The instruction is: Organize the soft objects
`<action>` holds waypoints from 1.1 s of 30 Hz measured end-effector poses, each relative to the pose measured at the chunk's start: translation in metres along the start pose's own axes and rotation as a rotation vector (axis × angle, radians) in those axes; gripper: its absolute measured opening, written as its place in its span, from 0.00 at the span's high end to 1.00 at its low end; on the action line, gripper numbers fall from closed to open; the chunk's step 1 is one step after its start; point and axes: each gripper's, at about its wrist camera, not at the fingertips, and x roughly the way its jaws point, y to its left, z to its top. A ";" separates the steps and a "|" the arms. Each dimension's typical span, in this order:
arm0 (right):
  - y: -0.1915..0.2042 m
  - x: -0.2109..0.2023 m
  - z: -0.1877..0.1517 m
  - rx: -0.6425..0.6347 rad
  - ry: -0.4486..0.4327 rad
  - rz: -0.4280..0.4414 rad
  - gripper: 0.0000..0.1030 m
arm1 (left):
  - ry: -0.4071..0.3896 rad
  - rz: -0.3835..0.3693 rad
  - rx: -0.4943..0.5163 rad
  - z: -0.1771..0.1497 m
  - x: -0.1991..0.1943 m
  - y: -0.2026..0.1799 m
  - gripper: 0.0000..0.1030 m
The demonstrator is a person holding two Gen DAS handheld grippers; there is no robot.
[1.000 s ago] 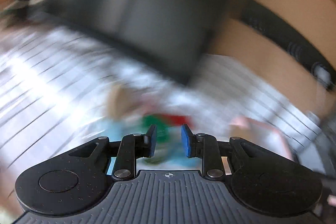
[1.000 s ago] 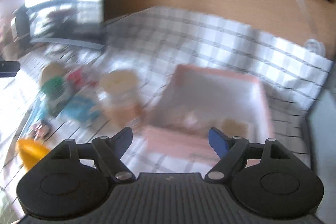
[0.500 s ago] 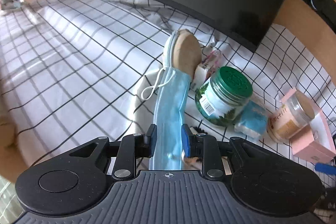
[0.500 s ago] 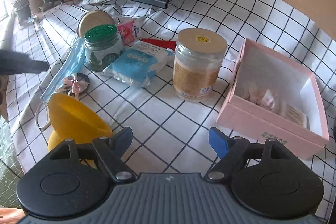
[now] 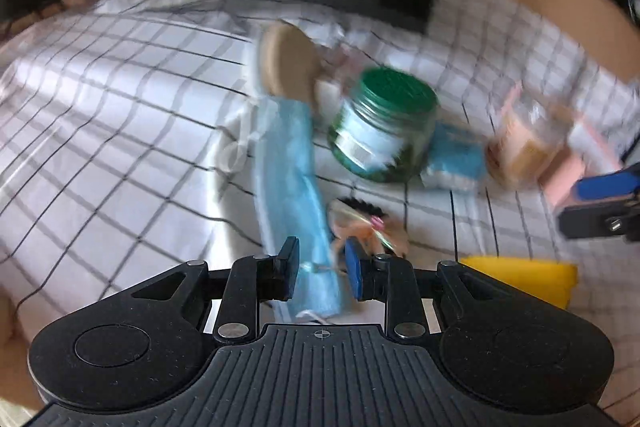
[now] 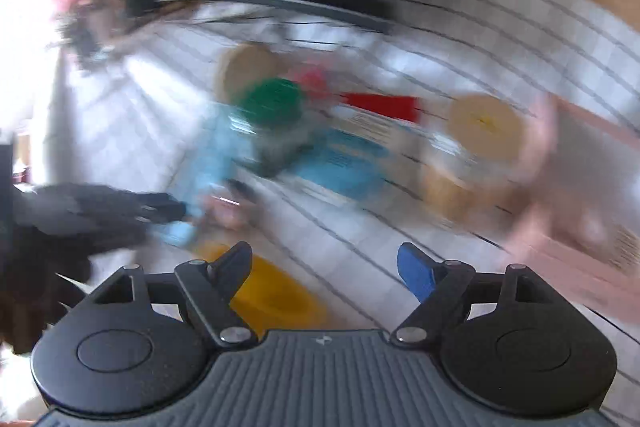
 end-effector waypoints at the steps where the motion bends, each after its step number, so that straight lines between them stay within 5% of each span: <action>1: 0.010 0.011 0.012 -0.011 0.025 0.034 0.22 | -0.011 0.003 -0.031 0.003 -0.006 0.009 0.73; 4: 0.038 0.049 0.038 -0.074 0.108 0.095 0.28 | -0.032 0.021 -0.108 0.009 -0.019 0.035 0.73; 6: 0.056 0.077 0.048 -0.159 0.169 0.079 0.42 | -0.034 0.008 -0.166 0.010 -0.025 0.050 0.73; 10: 0.072 0.119 0.051 -0.248 0.270 0.033 0.49 | -0.025 -0.011 -0.240 0.008 -0.027 0.068 0.73; 12: 0.069 0.127 0.048 -0.241 0.300 0.014 0.76 | -0.022 -0.016 -0.247 0.008 -0.023 0.069 0.73; 14: 0.064 0.118 0.048 -0.214 0.281 0.029 0.89 | -0.023 -0.033 -0.245 0.011 -0.019 0.064 0.73; 21: 0.040 0.083 0.042 -0.160 0.175 -0.001 0.90 | -0.011 -0.035 -0.176 0.030 0.013 0.025 0.73; 26: 0.024 0.082 0.030 -0.141 0.162 -0.062 0.90 | 0.018 0.046 -0.069 0.035 0.040 -0.006 0.73; 33: 0.023 0.089 0.017 -0.191 0.169 -0.039 0.89 | 0.056 0.235 0.018 0.031 0.061 -0.019 0.73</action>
